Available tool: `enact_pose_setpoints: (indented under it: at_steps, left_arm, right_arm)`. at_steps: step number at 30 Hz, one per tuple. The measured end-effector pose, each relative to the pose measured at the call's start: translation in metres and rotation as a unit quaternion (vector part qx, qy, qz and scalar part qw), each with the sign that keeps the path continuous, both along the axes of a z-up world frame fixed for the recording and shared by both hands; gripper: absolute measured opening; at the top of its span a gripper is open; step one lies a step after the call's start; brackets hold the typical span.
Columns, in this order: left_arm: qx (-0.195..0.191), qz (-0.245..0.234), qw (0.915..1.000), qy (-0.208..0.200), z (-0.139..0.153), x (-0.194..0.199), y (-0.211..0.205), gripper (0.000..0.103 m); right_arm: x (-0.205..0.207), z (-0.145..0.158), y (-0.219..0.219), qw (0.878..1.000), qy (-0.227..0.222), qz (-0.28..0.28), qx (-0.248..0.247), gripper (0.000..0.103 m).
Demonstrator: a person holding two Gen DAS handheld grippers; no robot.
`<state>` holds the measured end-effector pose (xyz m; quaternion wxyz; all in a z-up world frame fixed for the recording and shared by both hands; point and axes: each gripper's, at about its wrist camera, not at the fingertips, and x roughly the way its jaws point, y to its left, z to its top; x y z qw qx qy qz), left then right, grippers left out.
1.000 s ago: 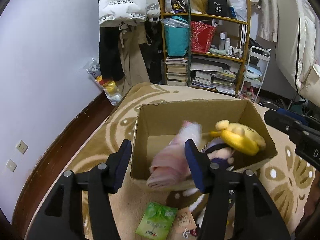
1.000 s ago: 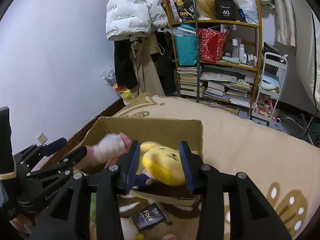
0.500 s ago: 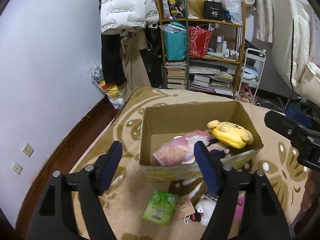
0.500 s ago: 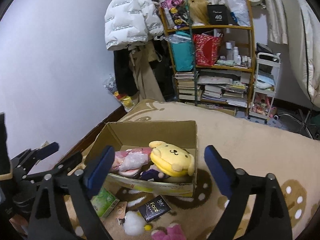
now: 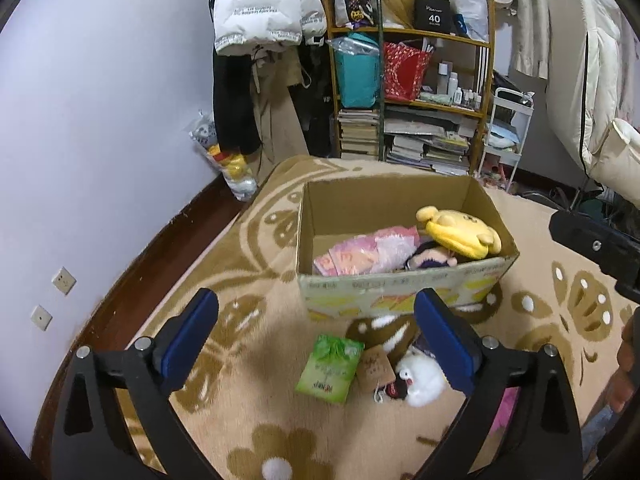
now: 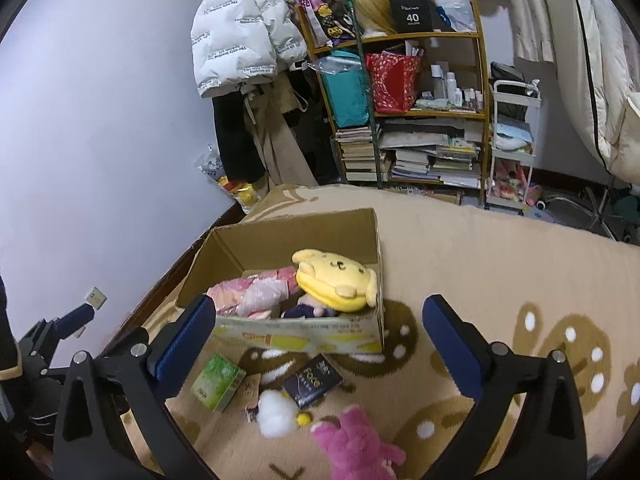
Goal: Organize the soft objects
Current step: 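Withdraw both grippers from the box toward the pink bear plush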
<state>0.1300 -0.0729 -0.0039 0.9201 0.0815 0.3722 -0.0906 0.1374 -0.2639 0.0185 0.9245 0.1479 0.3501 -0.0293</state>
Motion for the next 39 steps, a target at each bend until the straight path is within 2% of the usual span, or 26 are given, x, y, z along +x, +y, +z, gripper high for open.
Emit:
enact_pose_setpoints:
  at_steps: [17, 25, 39]
  left_arm:
    - [0.003, 0.005, 0.9988, 0.048, -0.029, -0.021, 0.018, 0.098]
    - [0.013, 0.023, 0.9977, 0.063, -0.049, -0.014, 0.019, 0.098]
    - [0.018, 0.005, 0.9938, 0.110, -0.081, 0.001, 0.013, 0.098]
  right_arm:
    - [-0.034, -0.018, 0.006, 0.999, 0.047, -0.016, 0.004, 0.103]
    - [-0.032, -0.031, 0.005, 0.997, 0.067, -0.029, 0.010, 0.103]
    - [-0.022, -0.066, 0.002, 0.991, 0.131, -0.032, 0.001, 0.103]
